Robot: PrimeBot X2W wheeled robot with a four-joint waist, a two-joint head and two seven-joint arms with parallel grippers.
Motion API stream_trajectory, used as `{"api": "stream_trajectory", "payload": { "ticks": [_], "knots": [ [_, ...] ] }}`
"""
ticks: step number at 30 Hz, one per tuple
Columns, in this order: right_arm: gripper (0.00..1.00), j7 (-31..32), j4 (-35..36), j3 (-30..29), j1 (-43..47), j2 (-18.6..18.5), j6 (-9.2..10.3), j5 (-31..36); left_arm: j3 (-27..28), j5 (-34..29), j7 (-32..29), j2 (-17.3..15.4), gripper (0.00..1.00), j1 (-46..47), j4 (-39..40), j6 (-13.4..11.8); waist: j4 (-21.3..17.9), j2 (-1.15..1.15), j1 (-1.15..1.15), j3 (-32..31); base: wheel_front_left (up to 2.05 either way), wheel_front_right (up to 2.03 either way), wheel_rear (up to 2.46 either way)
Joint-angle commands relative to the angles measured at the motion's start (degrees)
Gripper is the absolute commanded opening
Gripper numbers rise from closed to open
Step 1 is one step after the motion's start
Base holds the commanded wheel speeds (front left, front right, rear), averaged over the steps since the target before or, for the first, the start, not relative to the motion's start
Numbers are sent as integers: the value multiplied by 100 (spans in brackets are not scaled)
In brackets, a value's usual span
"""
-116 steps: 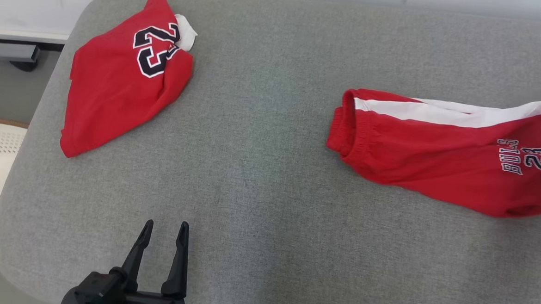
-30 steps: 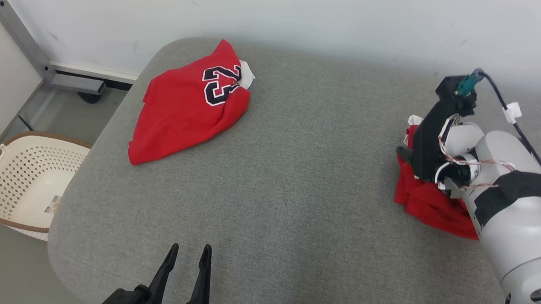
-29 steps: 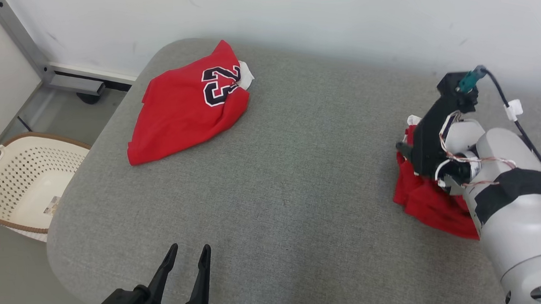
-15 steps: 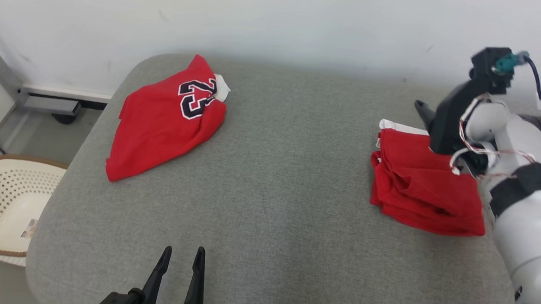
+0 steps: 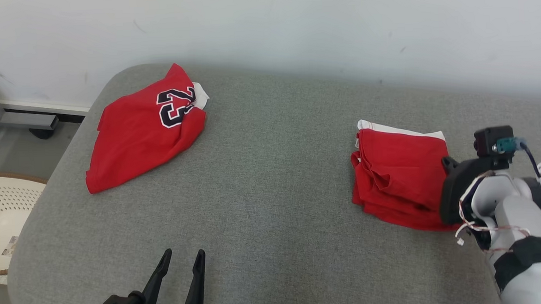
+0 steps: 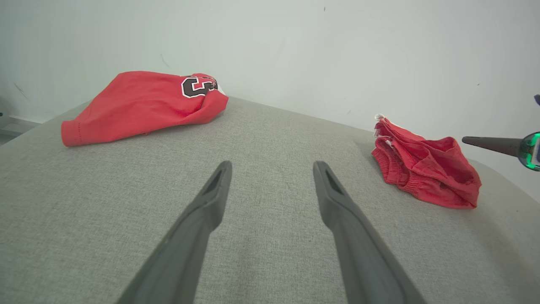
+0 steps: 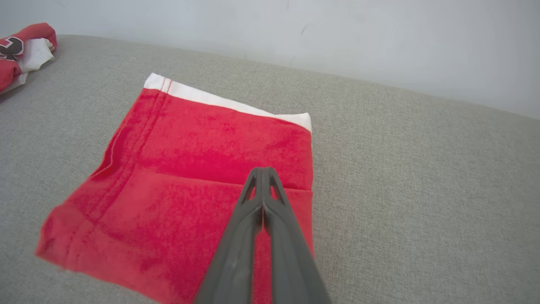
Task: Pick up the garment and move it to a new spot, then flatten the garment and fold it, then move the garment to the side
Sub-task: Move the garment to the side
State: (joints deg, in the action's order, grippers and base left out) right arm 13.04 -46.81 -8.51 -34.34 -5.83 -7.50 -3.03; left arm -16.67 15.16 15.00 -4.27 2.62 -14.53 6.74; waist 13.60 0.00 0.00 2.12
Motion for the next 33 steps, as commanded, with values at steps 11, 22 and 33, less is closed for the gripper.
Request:
{"api": "stream_trajectory", "payload": {
  "ticks": [11, 22, 33],
  "knots": [
    [0, -205, 108, 499, 501, 137, 2, -321, -51, 6, 27, -22, 100, 70, -23, 23, 69, 0, 0, 86, 0, 0, 0],
    [0, -12, -40, 1084, 461, 274, 2, -498, -62, 29, 27, -24, 100, 121, -55, 27, 267, 0, 0, 129, 0, 0, 0],
    [0, 222, 349, 2270, 522, 281, 2, -1235, -22, 21, 27, -9, 100, 131, -34, 30, 281, 0, 0, 158, 0, 0, 0]
  ]
}}
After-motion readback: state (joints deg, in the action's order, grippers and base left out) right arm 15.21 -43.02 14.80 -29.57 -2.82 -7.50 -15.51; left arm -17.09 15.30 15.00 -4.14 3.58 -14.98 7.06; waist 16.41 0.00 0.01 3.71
